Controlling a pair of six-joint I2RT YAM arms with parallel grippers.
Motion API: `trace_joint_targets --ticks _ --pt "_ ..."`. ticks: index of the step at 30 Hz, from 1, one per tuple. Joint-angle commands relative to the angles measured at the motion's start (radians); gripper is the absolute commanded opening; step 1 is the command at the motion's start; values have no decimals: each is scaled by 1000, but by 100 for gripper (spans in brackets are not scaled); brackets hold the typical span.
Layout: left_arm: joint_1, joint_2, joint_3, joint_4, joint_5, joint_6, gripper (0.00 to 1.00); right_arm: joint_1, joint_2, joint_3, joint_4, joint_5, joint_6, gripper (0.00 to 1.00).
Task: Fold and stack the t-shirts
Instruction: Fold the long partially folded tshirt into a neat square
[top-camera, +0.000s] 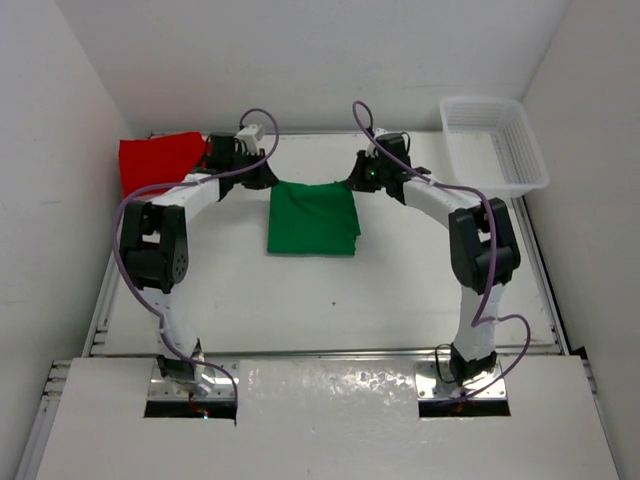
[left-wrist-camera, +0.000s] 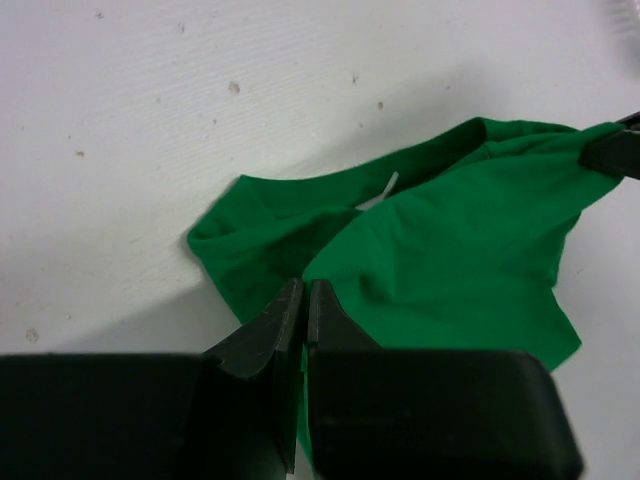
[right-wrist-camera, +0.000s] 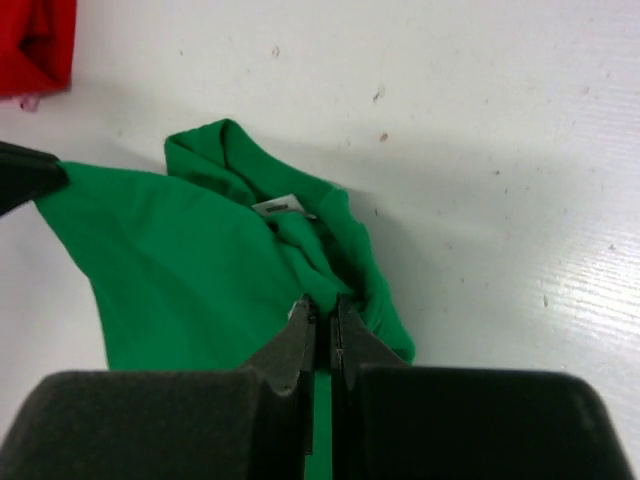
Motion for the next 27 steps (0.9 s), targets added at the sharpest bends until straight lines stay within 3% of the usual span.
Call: trace_joint_targets --ticks 1,8,15,18,21,22,24,27 --pt "-29 -24 27 45 6 4 0 -2 -15 1 54 25 29 1" --pt "-29 76 64 62 -189 1 0 -21 130 107 5 25 66 2" --pt "-29 181 151 88 -344 19 0 -77 192 136 72 85 152 3" --pt "-29 200 156 97 -341 31 0 -79 239 209 56 44 129 10" --pt "-29 226 176 83 -327 34 22 -82 276 280 -19 71 74 24" --pt "-29 232 188 80 -335 34 35 -84 282 297 -38 81 63 27" --pt "-29 243 220 25 -371 31 44 -91 293 340 -96 99 28 39" --pt "-17 238 280 -24 -401 28 59 -96 264 375 -176 148 -14 44"
